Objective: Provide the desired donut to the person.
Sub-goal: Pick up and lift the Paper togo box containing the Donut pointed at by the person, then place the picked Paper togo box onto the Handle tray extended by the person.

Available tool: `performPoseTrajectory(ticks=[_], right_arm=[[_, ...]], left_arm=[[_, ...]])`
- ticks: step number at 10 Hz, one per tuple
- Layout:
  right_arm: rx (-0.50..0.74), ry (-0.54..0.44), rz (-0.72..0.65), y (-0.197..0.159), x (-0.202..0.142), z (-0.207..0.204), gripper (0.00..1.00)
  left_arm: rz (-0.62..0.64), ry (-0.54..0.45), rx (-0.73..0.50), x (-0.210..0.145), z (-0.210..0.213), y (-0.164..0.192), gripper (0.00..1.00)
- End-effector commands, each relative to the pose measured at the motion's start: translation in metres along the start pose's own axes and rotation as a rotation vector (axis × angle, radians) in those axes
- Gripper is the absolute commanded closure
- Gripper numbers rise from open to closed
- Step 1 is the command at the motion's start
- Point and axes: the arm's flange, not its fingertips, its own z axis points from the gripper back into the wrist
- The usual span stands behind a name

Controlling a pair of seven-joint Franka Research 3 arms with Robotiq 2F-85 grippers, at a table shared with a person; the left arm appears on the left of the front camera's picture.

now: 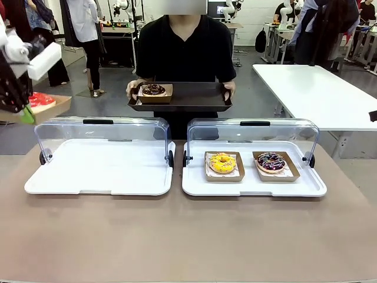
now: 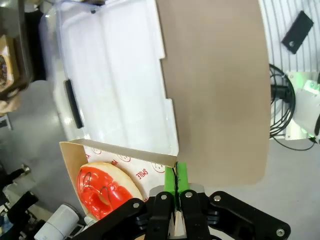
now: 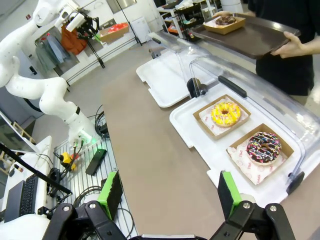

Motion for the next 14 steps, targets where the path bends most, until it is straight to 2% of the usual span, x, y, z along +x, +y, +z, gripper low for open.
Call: performPoseTrajectory(ticks=[1, 3, 4, 5, 14], right_arm=[[0.007, -0.025, 0.012, -0.002, 0.001, 0.0, 0.0], [0.007, -0.025, 0.012, -0.002, 0.001, 0.0, 0.0], [0.007, -0.025, 0.012, -0.002, 0.001, 0.0, 0.0], [0.007, -0.025, 0.012, -0.002, 0.001, 0.0, 0.0], [0.007, -0.025, 0.012, -0.002, 0.001, 0.0, 0.0]], left_arm=[[0.034, 0.017, -0.011, 0.007, 0.008, 0.016, 1.0], [0.056, 0.0, -0.026, 0.002, 0.002, 0.024, 1.0], [0.022, -0.029, -0.064, -0.003, -0.002, 0.028, 1.0], [0.031, -0.008, -0.011, 0.005, 0.005, 0.016, 1.0], [0.025, -0.022, -0.018, 0.004, 0.004, 0.018, 0.99]])
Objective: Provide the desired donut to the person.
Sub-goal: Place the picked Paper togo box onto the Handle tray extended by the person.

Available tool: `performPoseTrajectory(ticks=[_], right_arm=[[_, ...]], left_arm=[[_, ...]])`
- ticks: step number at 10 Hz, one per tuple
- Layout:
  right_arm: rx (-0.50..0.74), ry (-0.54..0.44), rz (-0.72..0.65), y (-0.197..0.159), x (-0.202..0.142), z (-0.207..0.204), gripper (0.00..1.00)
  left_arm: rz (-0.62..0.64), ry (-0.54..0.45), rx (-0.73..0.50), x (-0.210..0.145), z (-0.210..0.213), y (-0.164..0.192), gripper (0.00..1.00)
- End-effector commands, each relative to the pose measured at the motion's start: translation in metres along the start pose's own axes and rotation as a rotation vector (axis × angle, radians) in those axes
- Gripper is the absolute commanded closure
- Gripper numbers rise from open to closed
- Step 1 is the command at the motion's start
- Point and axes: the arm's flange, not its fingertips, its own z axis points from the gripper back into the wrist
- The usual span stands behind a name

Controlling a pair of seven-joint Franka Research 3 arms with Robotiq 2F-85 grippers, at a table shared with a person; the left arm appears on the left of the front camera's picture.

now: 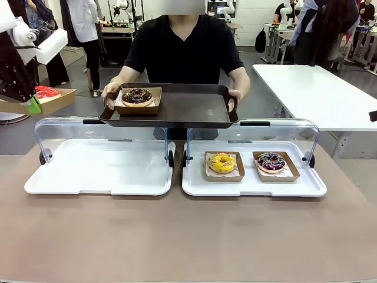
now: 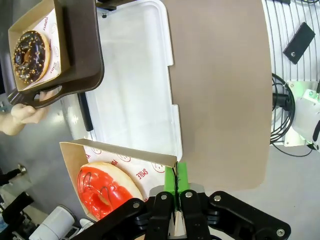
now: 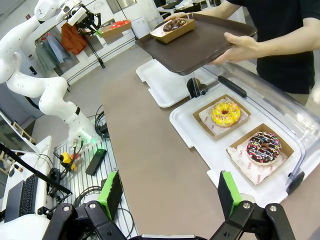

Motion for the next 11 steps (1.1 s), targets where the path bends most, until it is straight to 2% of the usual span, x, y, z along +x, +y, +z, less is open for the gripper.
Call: performPoseTrajectory(ticks=[1, 3, 5, 7, 8, 10, 11], right_arm=[[0.007, -0.025, 0.012, -0.002, 0.001, 0.0, 0.0], [0.007, -0.025, 0.012, -0.002, 0.001, 0.0, 0.0], [0.007, -0.025, 0.012, -0.002, 0.001, 0.0, 0.0], [0.007, -0.025, 0.012, -0.002, 0.001, 0.0, 0.0], [0.007, -0.025, 0.012, -0.002, 0.001, 0.0, 0.0], [0.007, -0.025, 0.012, -0.002, 0.001, 0.0, 0.0], [0.007, -0.025, 0.012, -0.002, 0.001, 0.0, 0.0]], left_arm=[[-0.032, -0.007, 0.041, 0.023, 0.023, -0.005, 0.99], [-0.088, 0.002, 0.016, 0.098, 0.069, 0.011, 0.99], [-0.111, 0.032, 0.051, 0.162, 0.074, -0.011, 0.99], [-0.139, 0.069, 0.068, 0.251, 0.078, 0.01, 0.99], [-0.112, 0.047, 0.092, 0.284, 0.068, 0.015, 0.99], [-0.025, -0.032, 0.12, 0.33, 0.037, 0.027, 0.99], [-0.018, -0.048, 0.124, 0.361, 0.018, 0.053, 0.99]])
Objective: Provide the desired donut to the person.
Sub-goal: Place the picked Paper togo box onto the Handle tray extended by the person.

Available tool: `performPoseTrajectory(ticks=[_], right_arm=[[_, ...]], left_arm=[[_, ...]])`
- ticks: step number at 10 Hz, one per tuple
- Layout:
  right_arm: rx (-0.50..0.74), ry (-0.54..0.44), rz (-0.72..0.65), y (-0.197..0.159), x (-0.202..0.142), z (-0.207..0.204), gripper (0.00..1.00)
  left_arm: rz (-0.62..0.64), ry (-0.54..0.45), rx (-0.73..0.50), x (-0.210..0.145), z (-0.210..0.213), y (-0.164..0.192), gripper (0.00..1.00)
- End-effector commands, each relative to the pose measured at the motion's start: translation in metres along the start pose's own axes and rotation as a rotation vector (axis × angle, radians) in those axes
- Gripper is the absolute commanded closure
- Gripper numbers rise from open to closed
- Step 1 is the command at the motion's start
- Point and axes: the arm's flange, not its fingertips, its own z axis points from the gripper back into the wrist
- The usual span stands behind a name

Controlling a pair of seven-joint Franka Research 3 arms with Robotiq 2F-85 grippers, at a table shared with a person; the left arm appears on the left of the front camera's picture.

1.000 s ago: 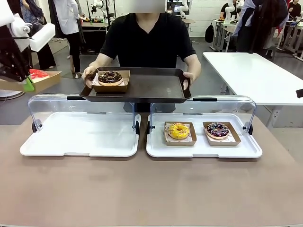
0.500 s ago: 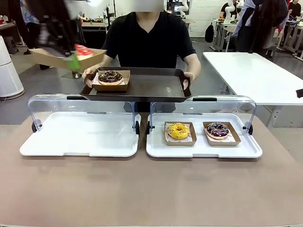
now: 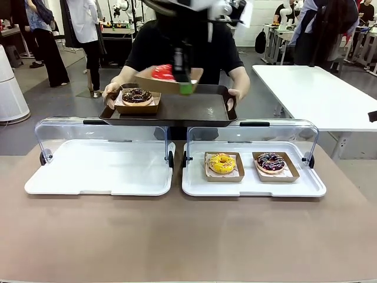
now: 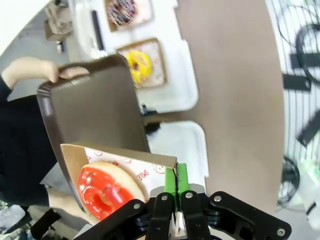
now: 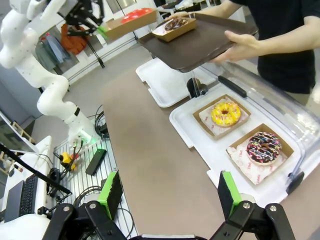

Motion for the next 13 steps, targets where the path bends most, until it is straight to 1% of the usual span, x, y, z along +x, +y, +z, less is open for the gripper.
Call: performPoseTrajectory(ticks=[1, 3, 5, 6, 10, 12, 13], right_arm=[[0.008, -0.026, 0.011, -0.002, 0.001, 0.0, 0.0], [0.008, -0.026, 0.011, -0.002, 0.001, 0.0, 0.0], [0.008, -0.026, 0.011, -0.002, 0.001, 0.0, 0.0], [0.008, -0.026, 0.011, -0.002, 0.001, 0.0, 0.0], [0.008, -0.026, 0.011, -0.002, 0.001, 0.0, 0.0], [0.008, -0.026, 0.011, -0.002, 0.001, 0.0, 0.0], [0.008, -0.026, 0.011, -0.002, 0.001, 0.0, 0.0]], left_arm=[[0.042, -0.002, 0.037, 0.039, -0.026, 0.043, 0.99], [0.069, -0.012, 0.019, 0.041, -0.053, 0.073, 0.99], [0.057, -0.011, 0.003, 0.038, -0.075, 0.111, 0.99], [0.043, 0.0, -0.007, 0.036, -0.083, 0.125, 0.99], [0.05, 0.024, -0.066, 0.019, -0.117, 0.155, 0.99], [0.083, 0.024, -0.088, 0.008, -0.135, 0.16, 0.99], [0.092, 0.017, -0.098, 0.009, -0.142, 0.165, 0.99]])
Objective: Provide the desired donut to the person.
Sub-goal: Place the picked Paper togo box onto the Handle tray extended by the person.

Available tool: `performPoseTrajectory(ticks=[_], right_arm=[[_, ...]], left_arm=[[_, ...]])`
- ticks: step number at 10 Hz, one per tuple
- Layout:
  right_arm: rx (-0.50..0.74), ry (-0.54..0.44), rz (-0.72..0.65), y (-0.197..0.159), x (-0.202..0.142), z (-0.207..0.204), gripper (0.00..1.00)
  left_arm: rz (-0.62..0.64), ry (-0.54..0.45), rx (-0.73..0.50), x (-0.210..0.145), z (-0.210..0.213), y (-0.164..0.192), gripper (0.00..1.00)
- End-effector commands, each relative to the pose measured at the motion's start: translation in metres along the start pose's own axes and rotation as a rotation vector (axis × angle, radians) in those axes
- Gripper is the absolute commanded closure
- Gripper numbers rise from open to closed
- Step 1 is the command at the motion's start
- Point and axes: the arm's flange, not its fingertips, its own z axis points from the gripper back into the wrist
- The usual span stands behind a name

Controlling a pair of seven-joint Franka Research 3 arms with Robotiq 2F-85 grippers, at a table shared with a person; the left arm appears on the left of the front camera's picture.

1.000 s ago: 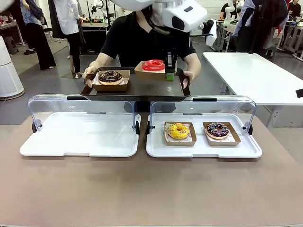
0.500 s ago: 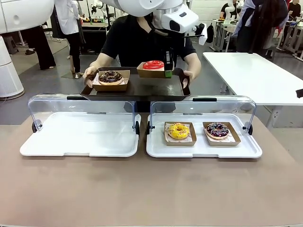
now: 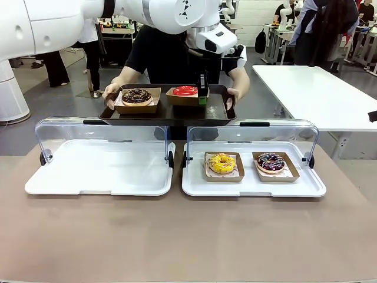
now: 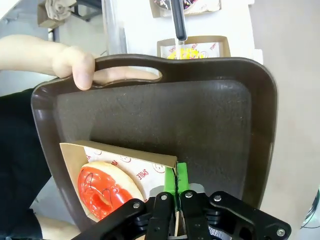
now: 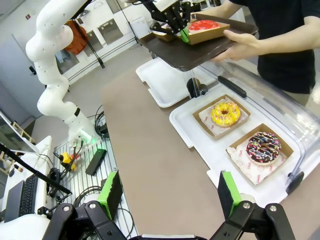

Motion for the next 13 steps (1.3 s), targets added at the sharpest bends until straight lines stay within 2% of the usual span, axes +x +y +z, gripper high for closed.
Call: performPoseTrajectory(ticks=[1, 2, 3, 5, 6, 8, 13], right_arm=[[0.008, -0.025, 0.011, -0.0023, 0.0008, -0.0002, 0.0], [0.008, -0.025, 0.011, -0.0023, 0.0008, -0.0002, 0.0], [0.008, -0.025, 0.011, -0.0023, 0.0008, -0.0002, 0.0], [0.008, -0.025, 0.011, -0.0023, 0.0008, -0.0002, 0.0], [0.008, -0.025, 0.011, -0.0023, 0.0008, -0.0002, 0.0], [0.008, -0.025, 0.011, -0.0023, 0.0008, -0.0002, 0.0], [0.008, -0.025, 0.011, -0.0023, 0.0008, -0.0002, 0.0]], left_arm=[[0.021, -0.005, -0.013, 0.0112, 0.0077, 0.0191, 0.4], [0.022, -0.006, -0.007, 0.0106, 0.0082, 0.0195, 0.41], [0.024, -0.006, -0.002, 0.0097, 0.0092, 0.0185, 0.0], [0.027, 0.001, -0.001, 0.0091, 0.0102, 0.0181, 0.0], [0.019, 0.009, -0.005, 0.0123, 0.01, 0.0207, 0.18], [0.03, 0.005, -0.004, 0.0056, 0.012, 0.0147, 0.0], [0.026, 0.014, -0.016, 0.006, 0.0149, 0.0147, 0.0]])
